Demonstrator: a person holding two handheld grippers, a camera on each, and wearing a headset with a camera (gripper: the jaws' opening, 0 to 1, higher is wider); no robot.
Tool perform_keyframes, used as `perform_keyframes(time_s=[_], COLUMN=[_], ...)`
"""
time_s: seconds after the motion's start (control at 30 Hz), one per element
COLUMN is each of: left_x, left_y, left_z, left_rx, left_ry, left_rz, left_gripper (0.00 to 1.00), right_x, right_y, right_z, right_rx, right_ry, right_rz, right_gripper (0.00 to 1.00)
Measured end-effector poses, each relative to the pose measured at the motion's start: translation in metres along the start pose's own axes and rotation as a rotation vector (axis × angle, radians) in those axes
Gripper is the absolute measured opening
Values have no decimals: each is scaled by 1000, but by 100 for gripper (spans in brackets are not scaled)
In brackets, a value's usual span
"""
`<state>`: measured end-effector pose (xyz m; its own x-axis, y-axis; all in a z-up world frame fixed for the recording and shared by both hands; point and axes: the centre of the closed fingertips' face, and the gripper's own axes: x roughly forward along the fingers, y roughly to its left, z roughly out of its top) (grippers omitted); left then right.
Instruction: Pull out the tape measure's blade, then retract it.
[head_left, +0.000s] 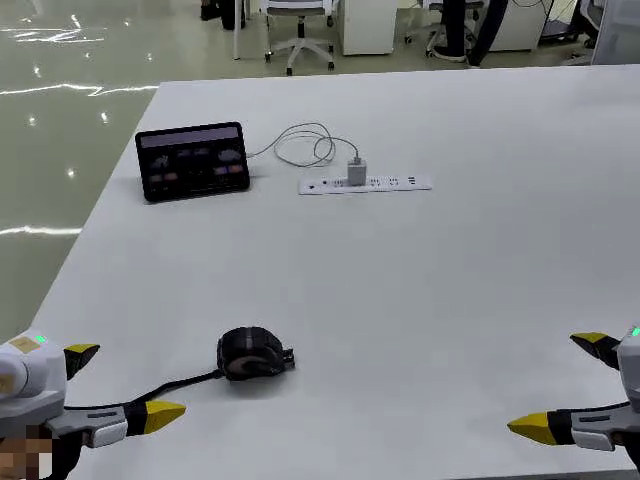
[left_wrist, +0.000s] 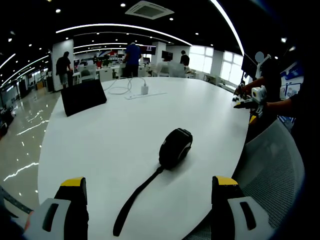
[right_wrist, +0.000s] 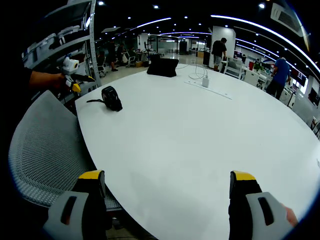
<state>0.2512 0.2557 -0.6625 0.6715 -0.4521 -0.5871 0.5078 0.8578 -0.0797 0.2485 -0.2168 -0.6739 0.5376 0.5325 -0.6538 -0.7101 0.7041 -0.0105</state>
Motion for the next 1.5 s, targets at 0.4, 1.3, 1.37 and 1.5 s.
perform_keyframes(time_s=[0.4, 1.3, 1.37, 1.5], left_x=[-1, 20, 22, 30], left_y=[0, -16, -16, -19], left_z=[0, 6, 8, 19], left_rx=[-1, 72, 86, 129], left_ry=[-6, 54, 63, 64], left_rz=[3, -103, -106, -116], left_gripper=[100, 100, 99, 98], right_x=[0, 11, 12, 15], right_y=[1, 6, 6, 7], right_z=[0, 12, 15, 25], right_rx=[3, -49, -49, -57], right_ry=[-5, -28, -32, -64], right_rz=[-6, 42, 45, 53], right_gripper=[100, 100, 100, 100])
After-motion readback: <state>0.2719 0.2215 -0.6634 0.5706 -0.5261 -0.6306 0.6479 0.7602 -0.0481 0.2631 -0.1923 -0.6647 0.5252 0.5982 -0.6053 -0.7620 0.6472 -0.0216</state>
